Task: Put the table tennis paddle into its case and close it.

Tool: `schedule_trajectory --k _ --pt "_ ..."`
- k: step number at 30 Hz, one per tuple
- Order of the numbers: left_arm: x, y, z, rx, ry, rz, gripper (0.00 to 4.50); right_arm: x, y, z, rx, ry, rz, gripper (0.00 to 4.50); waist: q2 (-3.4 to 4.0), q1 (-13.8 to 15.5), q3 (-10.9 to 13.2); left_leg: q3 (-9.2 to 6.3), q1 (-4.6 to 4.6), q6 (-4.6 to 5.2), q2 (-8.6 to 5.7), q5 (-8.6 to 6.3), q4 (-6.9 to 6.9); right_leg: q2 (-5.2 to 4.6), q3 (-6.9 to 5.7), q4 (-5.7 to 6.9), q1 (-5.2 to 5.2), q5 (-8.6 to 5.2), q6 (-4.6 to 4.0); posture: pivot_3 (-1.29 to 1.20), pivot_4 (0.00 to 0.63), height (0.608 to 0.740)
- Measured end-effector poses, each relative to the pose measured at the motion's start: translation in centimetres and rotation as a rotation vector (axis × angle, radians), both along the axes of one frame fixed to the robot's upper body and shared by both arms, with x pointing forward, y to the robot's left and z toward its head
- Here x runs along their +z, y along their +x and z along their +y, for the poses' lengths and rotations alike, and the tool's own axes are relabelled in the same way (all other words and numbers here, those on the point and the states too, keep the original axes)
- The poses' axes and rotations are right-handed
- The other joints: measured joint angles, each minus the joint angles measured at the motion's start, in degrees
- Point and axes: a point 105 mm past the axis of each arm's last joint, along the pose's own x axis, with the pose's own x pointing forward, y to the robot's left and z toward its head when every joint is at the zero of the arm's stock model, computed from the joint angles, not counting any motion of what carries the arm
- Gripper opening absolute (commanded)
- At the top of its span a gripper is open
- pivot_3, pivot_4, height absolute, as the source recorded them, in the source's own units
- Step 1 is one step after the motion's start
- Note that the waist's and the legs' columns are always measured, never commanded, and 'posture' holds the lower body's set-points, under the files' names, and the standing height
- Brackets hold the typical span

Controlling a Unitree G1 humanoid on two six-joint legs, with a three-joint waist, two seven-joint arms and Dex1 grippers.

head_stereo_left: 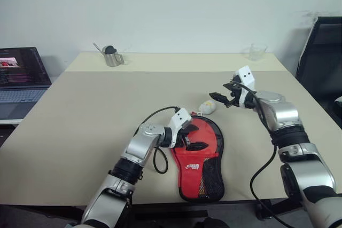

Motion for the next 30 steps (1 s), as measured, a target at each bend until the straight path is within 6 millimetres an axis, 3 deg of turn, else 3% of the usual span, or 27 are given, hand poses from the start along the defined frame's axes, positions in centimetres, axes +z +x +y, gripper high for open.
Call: schedule_trajectory --k 7,14,30 --pt "-0.9 0.2 -0.6 0.030 -0.003 -0.061 4.49 -1.3 1.3 0.9 -0.087 -0.031 0.075 4.50 0.22 0.2 -0.2 0.20 0.36 0.04 -0.05 0.02 0.01 -0.01 0.19 0.00 0.27 0.08 0.14 0.00 0.150 0.740" --pt "-0.7 1.6 -1.1 0.096 -0.030 -0.055 4.49 -6.1 1.9 0.7 -0.213 -0.085 0.223 4.50 0.25 0.6 -0.2 0.35 0.76 0.06 -0.08 0.02 -0.04 0.01 0.41 -0.08 0.65 0.12 0.20 0.00 0.150 0.740" --pt "-0.6 1.9 -0.5 0.145 -0.023 -0.061 4.49 -8.2 1.8 3.0 -0.229 -0.069 0.304 4.50 0.25 -0.1 -0.2 0.43 0.82 0.07 -0.02 0.02 -0.11 0.03 0.54 -0.09 0.64 0.13 0.22 0.00 0.150 0.740"
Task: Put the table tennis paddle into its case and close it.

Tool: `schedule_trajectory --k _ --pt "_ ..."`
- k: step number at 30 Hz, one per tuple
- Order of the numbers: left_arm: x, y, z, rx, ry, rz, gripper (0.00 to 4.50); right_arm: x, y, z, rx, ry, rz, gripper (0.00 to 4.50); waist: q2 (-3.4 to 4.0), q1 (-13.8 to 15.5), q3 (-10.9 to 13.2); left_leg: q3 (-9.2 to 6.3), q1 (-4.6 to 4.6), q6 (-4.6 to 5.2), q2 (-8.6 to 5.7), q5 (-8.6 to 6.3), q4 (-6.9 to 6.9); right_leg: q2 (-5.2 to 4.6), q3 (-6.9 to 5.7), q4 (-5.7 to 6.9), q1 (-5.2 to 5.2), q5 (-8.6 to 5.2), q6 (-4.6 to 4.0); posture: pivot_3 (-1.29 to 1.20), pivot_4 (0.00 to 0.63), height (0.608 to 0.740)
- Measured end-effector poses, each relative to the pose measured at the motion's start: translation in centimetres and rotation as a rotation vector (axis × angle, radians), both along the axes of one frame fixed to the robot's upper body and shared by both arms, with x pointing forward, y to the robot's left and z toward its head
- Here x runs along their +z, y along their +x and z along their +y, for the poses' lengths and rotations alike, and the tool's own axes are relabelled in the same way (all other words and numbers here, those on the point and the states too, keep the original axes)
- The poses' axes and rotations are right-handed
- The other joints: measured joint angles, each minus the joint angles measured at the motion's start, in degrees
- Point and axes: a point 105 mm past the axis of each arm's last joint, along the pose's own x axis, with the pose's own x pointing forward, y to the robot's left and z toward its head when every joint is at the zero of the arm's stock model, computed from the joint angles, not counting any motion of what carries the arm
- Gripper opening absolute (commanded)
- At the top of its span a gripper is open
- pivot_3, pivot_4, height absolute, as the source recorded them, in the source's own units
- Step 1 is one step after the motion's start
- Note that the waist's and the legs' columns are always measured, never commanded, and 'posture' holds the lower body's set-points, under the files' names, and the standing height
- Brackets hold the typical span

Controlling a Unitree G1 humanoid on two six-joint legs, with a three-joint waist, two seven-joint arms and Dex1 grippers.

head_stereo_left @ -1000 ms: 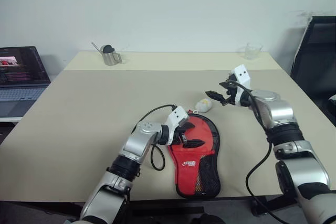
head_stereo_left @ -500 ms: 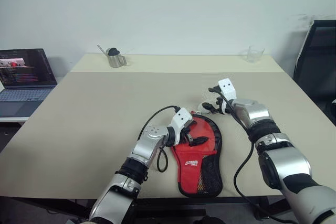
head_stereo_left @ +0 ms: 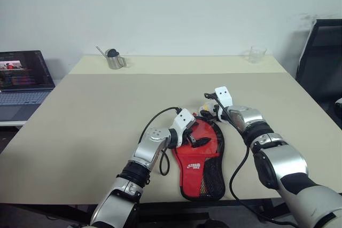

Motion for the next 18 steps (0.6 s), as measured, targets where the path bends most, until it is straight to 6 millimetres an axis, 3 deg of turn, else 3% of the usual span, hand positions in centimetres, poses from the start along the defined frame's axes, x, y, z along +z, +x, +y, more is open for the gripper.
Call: schedule_trajectory --k 2,4,13,16,18 --pt "0.0 0.1 0.2 0.010 0.005 -0.004 4.49 0.0 0.0 0.2 0.001 0.006 0.000 4.50 0.00 -0.1 0.0 0.00 0.00 0.00 0.00 0.00 0.00 0.00 0.00 0.00 0.00 0.00 0.00 0.00 0.150 0.740" --pt "0.0 0.3 0.3 0.015 0.011 -0.006 4.50 0.0 0.0 0.4 -0.003 0.012 -0.001 4.10 0.00 -0.1 0.0 -0.01 0.01 0.00 0.01 0.00 0.00 0.00 0.00 0.00 0.00 0.00 0.00 0.00 0.150 0.740" --pt "0.2 1.0 0.2 0.032 0.018 -0.021 4.50 0.8 0.0 1.2 0.048 0.035 -0.026 1.16 0.00 -0.1 0.0 0.00 -0.01 0.00 -0.01 0.00 -0.01 0.00 0.01 -0.04 -0.01 0.00 0.00 0.00 0.150 0.740" --pt "0.2 1.0 0.1 0.029 0.016 -0.024 4.50 2.0 0.0 1.2 0.082 0.042 -0.059 0.51 0.00 -0.1 0.0 -0.01 -0.02 0.00 -0.01 0.00 -0.04 0.00 0.01 -0.07 -0.01 0.00 0.01 0.00 0.150 0.740" --pt "0.2 1.0 0.0 0.027 0.015 -0.023 4.50 3.0 0.1 0.8 0.095 0.039 -0.080 0.31 0.00 -0.1 0.0 0.00 -0.03 0.00 -0.02 0.00 -0.05 0.00 0.00 -0.09 -0.01 0.00 0.01 0.00 0.150 0.740"
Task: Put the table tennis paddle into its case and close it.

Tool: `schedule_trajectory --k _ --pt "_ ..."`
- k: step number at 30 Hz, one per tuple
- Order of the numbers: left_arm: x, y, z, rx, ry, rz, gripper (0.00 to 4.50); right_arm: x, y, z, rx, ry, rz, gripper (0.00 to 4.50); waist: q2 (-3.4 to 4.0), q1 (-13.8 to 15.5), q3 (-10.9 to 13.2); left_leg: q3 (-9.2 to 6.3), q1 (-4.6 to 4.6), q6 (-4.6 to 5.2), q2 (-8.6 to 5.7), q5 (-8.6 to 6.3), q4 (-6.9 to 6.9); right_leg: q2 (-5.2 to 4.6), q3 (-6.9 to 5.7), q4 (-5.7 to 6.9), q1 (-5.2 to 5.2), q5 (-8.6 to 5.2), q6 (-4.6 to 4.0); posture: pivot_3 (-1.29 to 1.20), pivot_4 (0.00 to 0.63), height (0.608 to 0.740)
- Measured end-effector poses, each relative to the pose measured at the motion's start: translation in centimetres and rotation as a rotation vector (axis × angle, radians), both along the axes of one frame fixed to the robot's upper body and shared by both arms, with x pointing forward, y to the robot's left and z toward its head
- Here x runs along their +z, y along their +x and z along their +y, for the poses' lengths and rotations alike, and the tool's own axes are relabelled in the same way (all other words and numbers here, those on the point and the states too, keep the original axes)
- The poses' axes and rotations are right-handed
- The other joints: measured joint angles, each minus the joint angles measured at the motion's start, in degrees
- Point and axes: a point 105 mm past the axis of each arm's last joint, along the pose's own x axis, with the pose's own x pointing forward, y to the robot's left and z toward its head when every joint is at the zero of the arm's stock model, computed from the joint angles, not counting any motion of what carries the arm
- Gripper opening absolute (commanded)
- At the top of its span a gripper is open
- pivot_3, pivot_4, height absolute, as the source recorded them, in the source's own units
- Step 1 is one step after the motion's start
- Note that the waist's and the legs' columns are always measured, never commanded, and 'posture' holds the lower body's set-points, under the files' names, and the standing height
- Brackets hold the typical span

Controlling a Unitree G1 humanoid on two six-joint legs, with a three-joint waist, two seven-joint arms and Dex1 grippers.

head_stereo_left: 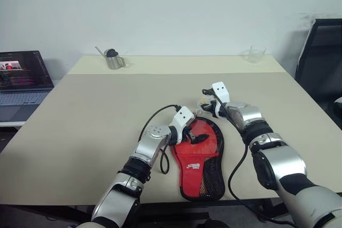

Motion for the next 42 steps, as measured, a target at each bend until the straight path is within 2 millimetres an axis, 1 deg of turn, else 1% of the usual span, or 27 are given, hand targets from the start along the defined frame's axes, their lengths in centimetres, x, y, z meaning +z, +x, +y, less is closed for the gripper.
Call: schedule_trajectory --k 3,8,14,17,20,23,26,29,32,34,40,42 --pt "0.0 0.0 0.0 -0.002 -0.001 -0.002 4.50 0.4 0.0 -0.7 -0.007 -0.011 -0.008 0.28 0.00 0.0 0.0 0.00 0.00 0.00 -0.01 0.00 -0.02 0.00 -0.01 -0.02 0.00 0.00 0.00 0.00 0.150 0.740" --pt "0.0 0.1 0.2 0.000 0.003 -0.009 4.50 -0.6 -0.1 -3.2 -0.052 -0.057 0.017 0.28 0.00 0.1 0.0 0.01 -0.01 0.00 -0.03 0.00 -0.02 0.00 0.00 -0.03 -0.01 0.00 0.00 0.00 0.150 0.740" --pt "0.0 0.1 0.2 0.000 0.003 -0.009 4.50 -1.3 -0.4 -4.3 -0.061 -0.092 0.029 0.28 0.00 0.3 0.0 0.00 -0.01 0.00 -0.04 0.00 -0.02 0.00 -0.01 -0.03 -0.01 0.00 0.01 0.00 0.150 0.740" --pt "0.0 0.1 0.2 -0.001 0.003 -0.009 4.50 -1.1 -0.5 -4.9 -0.065 -0.089 0.032 0.28 0.00 0.6 0.0 0.00 -0.03 0.00 -0.06 0.00 -0.02 0.00 -0.01 -0.05 -0.01 0.00 0.01 0.00 0.150 0.740" --pt "-0.1 0.1 0.2 -0.002 0.003 -0.009 4.50 -0.9 -0.7 -5.9 -0.073 -0.095 0.029 0.28 0.00 1.4 0.0 -0.01 -0.04 0.00 -0.08 0.00 -0.02 0.00 -0.02 -0.08 -0.01 0.00 0.02 0.00 0.150 0.740" --pt "-0.1 0.1 0.2 -0.006 0.011 -0.016 4.50 -0.8 -1.1 -7.7 -0.089 -0.097 0.052 0.28 0.00 1.8 0.0 -0.01 -0.08 0.01 -0.08 -0.01 -0.02 -0.01 -0.01 -0.15 -0.01 0.01 0.03 0.00 0.150 0.740" --pt "0.0 0.0 0.2 -0.008 0.015 -0.020 4.50 -0.8 -2.1 -9.4 -0.076 -0.101 0.083 0.28 0.00 1.7 0.0 0.01 -0.09 0.05 -0.10 -0.04 -0.03 -0.01 0.00 -0.20 -0.01 0.01 0.04 0.00 0.150 0.740" --pt "0.0 0.1 0.4 -0.006 0.019 -0.021 4.50 -0.9 -2.9 -10.3 -0.059 -0.106 0.097 0.28 0.00 1.6 0.0 -0.01 -0.08 0.07 -0.07 -0.05 -0.03 -0.01 -0.01 -0.20 -0.01 0.01 0.04 0.00 0.150 0.740" --pt "-0.1 0.0 0.1 -0.016 0.032 -0.028 4.50 -0.8 -4.2 -10.7 0.006 -0.125 0.098 0.28 0.00 1.7 0.0 -0.04 -0.09 0.07 -0.08 -0.05 -0.04 0.00 -0.04 -0.24 -0.01 0.00 0.04 0.00 0.150 0.740" --pt "0.0 -0.1 0.0 -0.022 0.037 -0.035 4.50 -0.8 -5.4 -10.6 0.076 -0.135 0.095 0.28 0.00 1.7 0.0 -0.01 -0.10 0.08 -0.09 -0.07 -0.05 0.00 -0.04 -0.29 -0.01 0.00 0.05 0.00 0.150 0.740" --pt "-0.1 -0.4 -0.4 -0.049 0.042 -0.034 4.50 -0.3 -8.8 -8.7 0.280 -0.126 0.060 0.28 0.00 1.6 0.0 -0.03 -0.11 0.13 -0.10 -0.12 -0.05 0.00 -0.06 -0.37 0.00 0.00 0.06 0.00 0.150 0.740" --pt "-0.1 -0.5 -0.6 -0.058 0.045 -0.038 4.50 -0.4 -9.8 -8.6 0.332 -0.139 0.050 0.28 0.00 1.7 0.0 -0.05 -0.12 0.12 -0.12 -0.13 -0.06 0.00 -0.10 -0.43 0.01 -0.01 0.06 0.00 0.150 0.740"
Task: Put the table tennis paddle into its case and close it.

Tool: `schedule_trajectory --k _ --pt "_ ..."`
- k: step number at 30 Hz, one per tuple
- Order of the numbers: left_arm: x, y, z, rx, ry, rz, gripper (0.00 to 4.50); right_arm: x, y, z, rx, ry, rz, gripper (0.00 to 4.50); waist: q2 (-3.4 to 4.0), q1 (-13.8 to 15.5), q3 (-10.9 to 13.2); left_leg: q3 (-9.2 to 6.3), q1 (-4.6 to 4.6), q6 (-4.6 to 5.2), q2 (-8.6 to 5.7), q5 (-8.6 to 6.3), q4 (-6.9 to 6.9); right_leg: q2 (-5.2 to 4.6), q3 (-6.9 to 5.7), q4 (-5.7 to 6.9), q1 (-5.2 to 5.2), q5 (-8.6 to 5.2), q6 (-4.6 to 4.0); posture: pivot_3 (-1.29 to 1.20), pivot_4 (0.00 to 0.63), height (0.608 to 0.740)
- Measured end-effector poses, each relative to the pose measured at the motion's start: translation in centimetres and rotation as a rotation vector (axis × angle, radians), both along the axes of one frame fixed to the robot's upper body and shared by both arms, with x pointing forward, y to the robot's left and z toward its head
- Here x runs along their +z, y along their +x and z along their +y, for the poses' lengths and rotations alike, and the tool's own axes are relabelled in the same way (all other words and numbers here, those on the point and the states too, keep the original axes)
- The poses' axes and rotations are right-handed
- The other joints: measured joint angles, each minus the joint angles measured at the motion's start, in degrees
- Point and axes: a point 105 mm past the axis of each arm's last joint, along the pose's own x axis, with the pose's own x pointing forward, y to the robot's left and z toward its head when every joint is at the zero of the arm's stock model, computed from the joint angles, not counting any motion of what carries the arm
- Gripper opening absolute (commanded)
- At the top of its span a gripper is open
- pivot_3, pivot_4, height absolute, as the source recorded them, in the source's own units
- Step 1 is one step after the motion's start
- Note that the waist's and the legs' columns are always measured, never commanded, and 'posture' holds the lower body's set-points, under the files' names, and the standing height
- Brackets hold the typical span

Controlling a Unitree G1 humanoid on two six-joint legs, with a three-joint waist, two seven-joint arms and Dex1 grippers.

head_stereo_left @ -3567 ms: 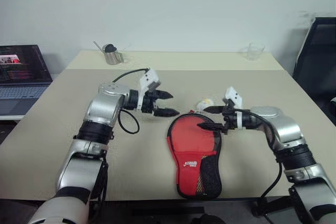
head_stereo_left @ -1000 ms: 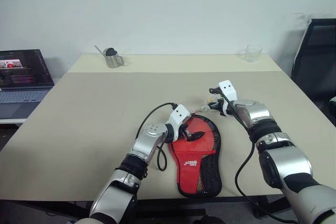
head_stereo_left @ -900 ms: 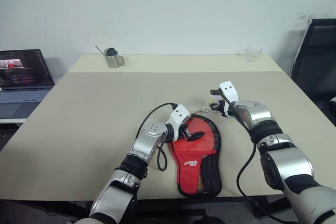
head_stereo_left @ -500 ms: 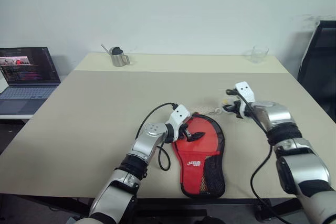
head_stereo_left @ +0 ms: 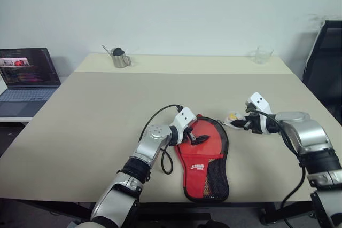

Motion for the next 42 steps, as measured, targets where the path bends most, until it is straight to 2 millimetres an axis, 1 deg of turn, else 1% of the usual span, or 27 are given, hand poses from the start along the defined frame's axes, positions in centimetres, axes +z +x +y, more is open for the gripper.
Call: schedule_trajectory --k 4,6,11,14,16,18,19,22,24,31,39,42 --pt "0.0 -0.2 -0.3 -0.011 -0.003 0.001 4.50 -0.3 -2.4 0.0 0.117 -0.052 -0.023 0.27 0.01 0.3 0.0 -0.10 -0.18 0.11 0.00 -0.09 -0.03 0.01 -0.14 -0.37 0.05 0.02 0.04 0.00 0.150 0.740" --pt "0.1 -0.2 -0.4 -0.015 -0.004 0.000 4.50 -0.6 -3.1 0.3 0.168 -0.088 -0.036 0.26 0.02 0.3 0.0 -0.11 -0.24 0.14 0.00 -0.15 -0.02 0.03 -0.15 -0.52 0.06 0.05 0.09 0.00 0.150 0.740" --pt "0.1 -0.3 -0.6 -0.031 0.007 -0.005 4.50 -2.3 -3.5 0.6 0.228 -0.212 -0.045 0.26 0.01 0.3 0.0 -0.12 -0.32 0.15 -0.02 -0.17 0.02 0.03 -0.16 -0.62 0.05 0.08 0.16 0.00 0.150 0.740" --pt "0.1 -0.4 -0.6 -0.037 0.014 -0.006 4.50 -2.4 -3.7 0.5 0.249 -0.235 -0.065 0.26 0.01 0.3 0.0 -0.14 -0.32 0.15 -0.02 -0.18 0.01 0.03 -0.18 -0.63 0.06 0.08 0.16 0.00 0.150 0.740" --pt "0.2 -0.5 -0.7 -0.039 0.017 -0.004 4.50 -2.7 -4.2 0.2 0.278 -0.247 -0.062 0.26 0.01 0.4 0.0 -0.17 -0.33 0.14 -0.02 -0.18 0.01 0.03 -0.22 -0.64 0.06 0.07 0.16 0.00 0.150 0.740" --pt "0.2 -0.6 -0.8 -0.045 0.023 -0.008 4.50 -3.2 -5.2 0.0 0.321 -0.243 -0.042 0.26 0.01 0.4 0.0 -0.19 -0.35 0.14 -0.01 -0.19 0.00 0.03 -0.23 -0.66 0.06 0.07 0.17 0.00 0.150 0.740" --pt "0.2 -0.6 -0.8 -0.048 0.026 -0.009 4.50 -3.5 -6.0 -0.1 0.354 -0.234 -0.018 0.26 0.01 0.5 0.0 -0.20 -0.36 0.14 -0.02 -0.20 0.00 0.03 -0.24 -0.66 0.06 0.06 0.18 0.00 0.150 0.740" --pt "0.2 -0.8 -0.9 -0.054 0.031 -0.005 4.50 -4.5 -8.0 -0.1 0.430 -0.190 0.043 0.26 0.01 0.6 0.0 -0.19 -0.36 0.14 -0.02 -0.21 0.02 0.04 -0.24 -0.66 0.06 0.05 0.18 0.00 0.150 0.740" --pt "0.2 -0.8 -0.9 -0.060 0.036 -0.002 4.50 -4.8 -9.0 0.0 0.470 -0.161 0.076 0.26 0.01 0.7 0.0 -0.20 -0.36 0.14 -0.01 -0.22 0.06 0.04 -0.24 -0.65 0.06 0.05 0.18 0.00 0.150 0.740" --pt "0.1 -1.0 -0.9 -0.073 0.043 0.003 4.50 -4.1 -11.8 1.1 0.594 -0.064 0.128 0.25 0.01 0.8 0.0 -0.29 -0.35 0.14 0.00 -0.21 0.12 0.04 -0.34 -0.62 0.10 0.05 0.18 0.00 0.150 0.740" --pt "0.1 -1.0 -0.9 -0.075 0.046 0.002 4.50 -3.4 -12.6 1.8 0.624 -0.028 0.153 0.25 0.01 0.9 0.0 -0.35 -0.36 0.14 0.00 -0.21 0.13 0.04 -0.41 -0.63 0.13 0.05 0.18 0.00 0.150 0.740" --pt "0.1 -1.0 -0.9 -0.075 0.047 0.002 4.50 -3.1 -13.2 1.9 0.655 -0.011 0.185 0.25 0.01 0.9 0.0 -0.36 -0.36 0.14 0.00 -0.21 0.13 0.04 -0.42 -0.63 0.14 0.05 0.18 0.00 0.150 0.740"
